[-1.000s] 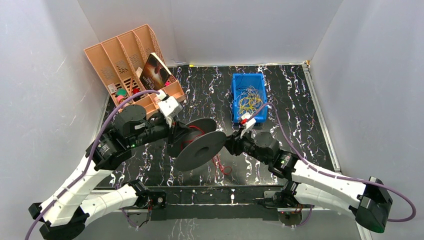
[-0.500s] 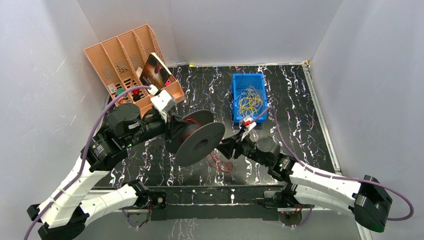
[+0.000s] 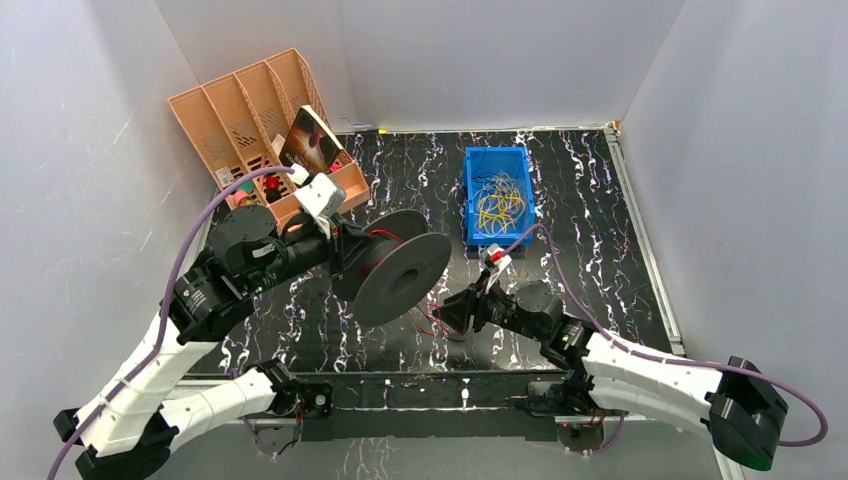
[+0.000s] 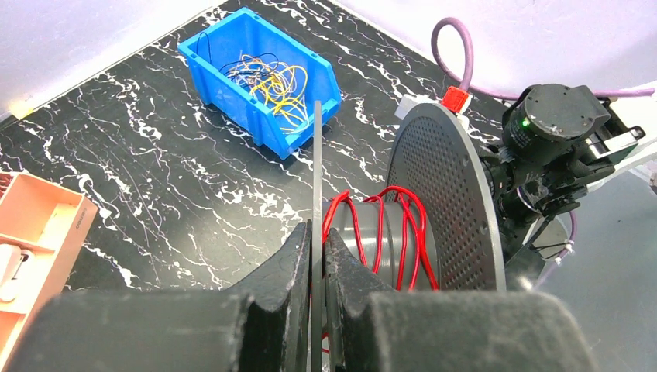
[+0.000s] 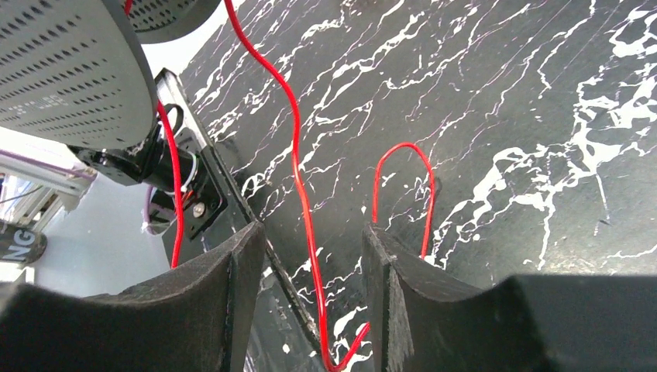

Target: Wrap the cables

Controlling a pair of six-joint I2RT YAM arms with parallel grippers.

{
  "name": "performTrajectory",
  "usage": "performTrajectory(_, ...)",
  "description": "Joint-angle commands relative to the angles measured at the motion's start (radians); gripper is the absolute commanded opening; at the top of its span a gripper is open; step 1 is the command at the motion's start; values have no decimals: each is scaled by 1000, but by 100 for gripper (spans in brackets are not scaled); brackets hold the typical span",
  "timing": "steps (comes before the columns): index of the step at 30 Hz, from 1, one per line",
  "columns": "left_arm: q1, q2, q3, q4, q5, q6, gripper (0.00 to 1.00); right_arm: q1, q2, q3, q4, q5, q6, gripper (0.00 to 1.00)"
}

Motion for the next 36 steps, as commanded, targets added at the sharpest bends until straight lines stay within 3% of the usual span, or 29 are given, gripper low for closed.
performTrajectory(1, 0, -16, 47, 93, -8, -31, 0, -3, 9, 1, 51, -65, 12, 57)
performTrajectory(5, 0, -15, 41, 103, -35, -43, 0, -4, 29, 7, 44, -98, 7, 47)
performTrajectory(7, 0, -13, 38, 104, -59, -50, 0, -3, 37, 8, 46, -106, 6, 35)
performTrajectory(11, 0, -3, 37, 105, -133, -67, 0, -3, 56, 13, 42, -112, -5, 0)
performTrajectory(23, 1, 48, -33, 201, -446, -213, 0, 60, 176, 27, 154, -145, 27, 0)
performTrajectory(30, 0, 112, -71, 251, -566, -225, 0, 135, 195, 53, 160, -115, 42, 0)
performTrajectory(36, 0, 167, -102, 270, -655, -207, 0, 192, 196, 168, 103, -90, 32, 0)
